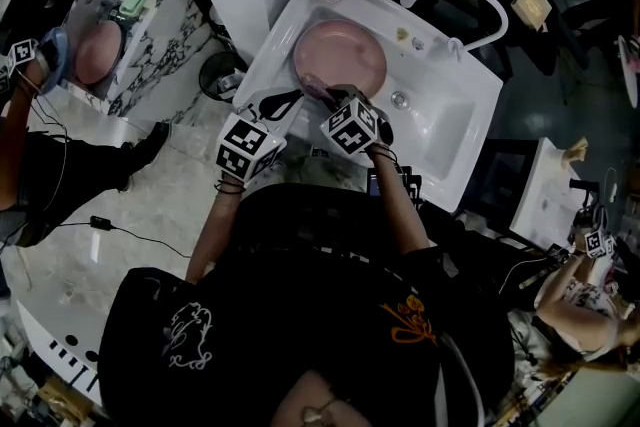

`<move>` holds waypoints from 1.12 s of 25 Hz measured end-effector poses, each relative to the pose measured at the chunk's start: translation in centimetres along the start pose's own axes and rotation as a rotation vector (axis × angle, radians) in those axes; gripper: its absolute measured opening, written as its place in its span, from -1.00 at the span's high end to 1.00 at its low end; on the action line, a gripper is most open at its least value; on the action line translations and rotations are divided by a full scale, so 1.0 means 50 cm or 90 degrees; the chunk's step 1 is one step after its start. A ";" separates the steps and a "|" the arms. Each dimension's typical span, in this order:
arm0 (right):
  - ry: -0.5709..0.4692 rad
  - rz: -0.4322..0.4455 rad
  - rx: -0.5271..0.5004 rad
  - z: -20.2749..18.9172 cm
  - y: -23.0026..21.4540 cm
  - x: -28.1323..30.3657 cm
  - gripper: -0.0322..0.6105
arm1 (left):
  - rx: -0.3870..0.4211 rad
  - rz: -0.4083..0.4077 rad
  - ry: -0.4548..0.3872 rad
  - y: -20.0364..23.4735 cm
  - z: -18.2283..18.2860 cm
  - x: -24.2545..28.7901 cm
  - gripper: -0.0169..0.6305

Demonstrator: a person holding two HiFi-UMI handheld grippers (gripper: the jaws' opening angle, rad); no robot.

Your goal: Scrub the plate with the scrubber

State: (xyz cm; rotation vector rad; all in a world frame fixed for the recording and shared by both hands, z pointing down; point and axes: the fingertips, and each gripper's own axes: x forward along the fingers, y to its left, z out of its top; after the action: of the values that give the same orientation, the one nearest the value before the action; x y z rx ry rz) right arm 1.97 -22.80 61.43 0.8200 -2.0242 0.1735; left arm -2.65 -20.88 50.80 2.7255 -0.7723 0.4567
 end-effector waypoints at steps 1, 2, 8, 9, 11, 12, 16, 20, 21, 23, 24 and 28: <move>-0.004 -0.010 0.007 0.003 -0.006 -0.005 0.69 | 0.001 0.001 -0.002 0.000 0.000 -0.007 0.89; -0.011 -0.023 0.017 0.008 -0.014 -0.011 0.69 | 0.002 0.003 -0.004 0.001 0.000 -0.014 0.89; -0.067 -0.098 0.091 0.035 -0.041 -0.091 0.69 | 0.001 0.004 -0.004 0.001 -0.011 -0.064 0.89; -0.076 -0.107 0.105 0.034 -0.037 -0.106 0.69 | 0.001 0.002 -0.004 -0.003 -0.016 -0.073 0.89; -0.086 -0.125 0.126 0.027 -0.022 -0.134 0.69 | 0.000 -0.006 -0.001 -0.013 -0.028 -0.089 0.89; -0.088 -0.135 0.134 0.021 -0.013 -0.147 0.69 | 0.001 -0.011 0.002 -0.019 -0.036 -0.095 0.89; -0.079 -0.154 0.160 -0.010 0.037 -0.188 0.69 | -0.005 -0.035 0.011 -0.050 -0.062 -0.106 0.89; -0.072 -0.148 0.160 -0.028 0.088 -0.211 0.69 | -0.006 -0.065 0.017 -0.095 -0.082 -0.107 0.89; -0.070 -0.144 0.157 -0.031 0.100 -0.214 0.69 | -0.007 -0.072 0.018 -0.107 -0.088 -0.109 0.89; -0.068 -0.133 0.150 -0.035 0.122 -0.216 0.69 | -0.008 -0.079 0.016 -0.125 -0.091 -0.112 0.89; -0.066 -0.128 0.148 -0.037 0.130 -0.216 0.69 | -0.007 -0.080 0.016 -0.129 -0.093 -0.113 0.89; -0.071 -0.116 0.139 -0.033 0.153 -0.221 0.69 | -0.005 -0.064 0.007 -0.129 -0.090 -0.125 0.89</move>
State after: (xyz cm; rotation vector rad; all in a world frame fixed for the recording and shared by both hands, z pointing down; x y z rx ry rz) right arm 2.44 -10.88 55.01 1.1699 -2.0449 0.2528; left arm -5.22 -11.20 51.52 2.7363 -0.6299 0.4454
